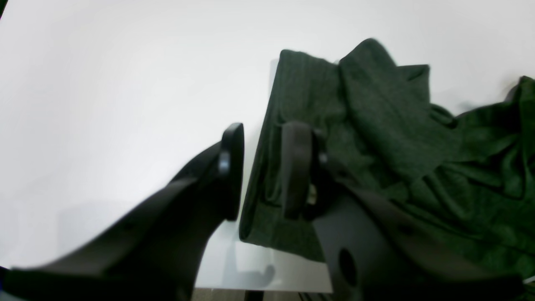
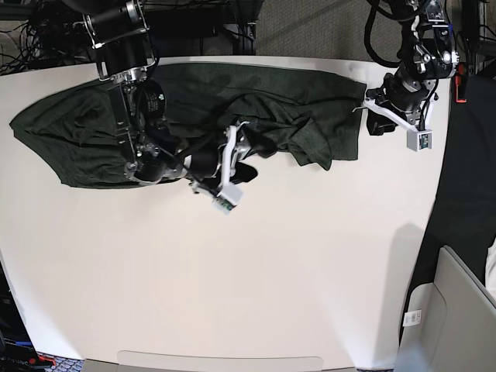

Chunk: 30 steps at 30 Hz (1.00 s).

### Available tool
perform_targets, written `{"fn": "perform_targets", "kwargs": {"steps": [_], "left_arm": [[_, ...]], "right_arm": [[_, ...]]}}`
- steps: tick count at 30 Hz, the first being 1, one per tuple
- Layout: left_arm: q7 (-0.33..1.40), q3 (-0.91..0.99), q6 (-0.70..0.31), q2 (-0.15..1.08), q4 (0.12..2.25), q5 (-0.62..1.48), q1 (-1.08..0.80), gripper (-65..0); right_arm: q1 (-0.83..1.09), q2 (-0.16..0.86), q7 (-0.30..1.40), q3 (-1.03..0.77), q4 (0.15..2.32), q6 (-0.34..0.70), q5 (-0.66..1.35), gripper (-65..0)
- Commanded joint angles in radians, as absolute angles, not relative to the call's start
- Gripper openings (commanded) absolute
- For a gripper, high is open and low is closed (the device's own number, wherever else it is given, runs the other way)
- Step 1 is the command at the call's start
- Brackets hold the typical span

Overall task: Fold the T-shirt properly
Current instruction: 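Release the sleeve and move the right gripper to the shirt's end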

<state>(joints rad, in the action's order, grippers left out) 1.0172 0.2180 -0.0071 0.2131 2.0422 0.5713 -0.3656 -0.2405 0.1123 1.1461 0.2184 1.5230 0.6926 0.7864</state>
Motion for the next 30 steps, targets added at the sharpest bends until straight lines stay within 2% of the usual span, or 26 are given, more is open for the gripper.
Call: {"fn": "perform_targets", "kwargs": {"steps": [1,7,15,30], "left_arm": [[0.997,0.222,-0.01,0.222,2.061,0.576,-0.363,-49.5],[0.997,0.217,-0.01,0.222,2.061,0.576,-0.361,-49.5],[0.997,0.214,-0.01,0.217,2.061,0.576,-0.358,-49.5],[0.997,0.216,-0.01,0.22,2.061,0.576,-0.361,-49.5]], "right_arm": [[-0.254,0.14,1.129,0.18,1.546,0.698,0.805,-25.8],[-0.216,0.271,1.125,0.024,1.583,0.698,0.805,-31.2],[-0.24,0.38,1.125,-0.004,1.572,0.698,0.789,-31.5],[-0.28,0.389,1.124,0.001,1.529,0.698,0.414,-31.5]]}}
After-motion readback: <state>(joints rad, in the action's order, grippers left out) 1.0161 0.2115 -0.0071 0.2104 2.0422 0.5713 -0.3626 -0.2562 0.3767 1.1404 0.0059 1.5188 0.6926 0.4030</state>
